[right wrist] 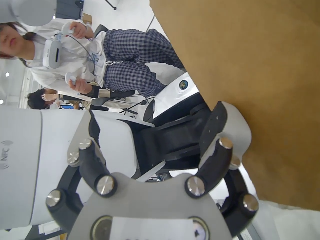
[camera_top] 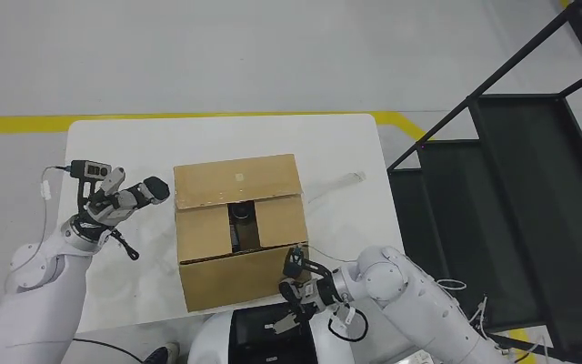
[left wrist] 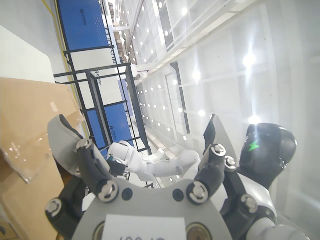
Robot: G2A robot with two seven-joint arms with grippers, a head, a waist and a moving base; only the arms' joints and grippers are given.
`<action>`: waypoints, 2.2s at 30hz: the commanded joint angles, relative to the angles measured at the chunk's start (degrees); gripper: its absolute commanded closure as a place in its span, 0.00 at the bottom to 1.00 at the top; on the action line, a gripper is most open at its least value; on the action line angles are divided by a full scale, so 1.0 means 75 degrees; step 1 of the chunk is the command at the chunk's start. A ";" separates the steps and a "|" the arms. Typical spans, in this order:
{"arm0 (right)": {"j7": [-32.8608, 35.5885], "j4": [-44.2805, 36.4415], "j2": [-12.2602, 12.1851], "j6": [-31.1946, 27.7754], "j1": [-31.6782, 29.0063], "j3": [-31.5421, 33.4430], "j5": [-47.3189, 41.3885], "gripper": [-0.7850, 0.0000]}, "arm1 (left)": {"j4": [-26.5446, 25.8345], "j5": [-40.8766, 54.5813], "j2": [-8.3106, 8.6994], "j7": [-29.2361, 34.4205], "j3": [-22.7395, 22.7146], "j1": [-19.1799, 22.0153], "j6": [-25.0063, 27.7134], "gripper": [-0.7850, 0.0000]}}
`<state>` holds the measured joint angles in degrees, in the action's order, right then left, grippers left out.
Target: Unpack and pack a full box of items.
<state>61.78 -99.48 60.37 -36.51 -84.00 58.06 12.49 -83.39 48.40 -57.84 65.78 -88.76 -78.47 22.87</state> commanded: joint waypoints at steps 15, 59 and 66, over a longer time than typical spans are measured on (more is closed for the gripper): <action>0.0031 0.0002 -0.0012 -0.0057 -0.0010 0.0024 -0.0103 0.00 | 0.0751 -0.1047 -0.0107 0.0600 0.0845 0.0071 0.0865 0.00; 0.0031 0.0002 -0.0012 -0.0057 -0.0010 0.0024 -0.0103 0.00 | 0.1996 0.0386 -0.0210 0.0700 0.0730 0.1138 -0.0192 0.00; 0.0031 0.0002 -0.0012 -0.0057 -0.0010 0.0024 -0.0103 0.00 | 0.2288 0.0758 -0.0314 0.0686 0.0963 0.1524 -0.0466 0.00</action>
<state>62.02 -99.47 60.28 -36.94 -84.07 58.24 11.72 -66.48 53.76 -60.07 71.23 -81.82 -67.40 19.66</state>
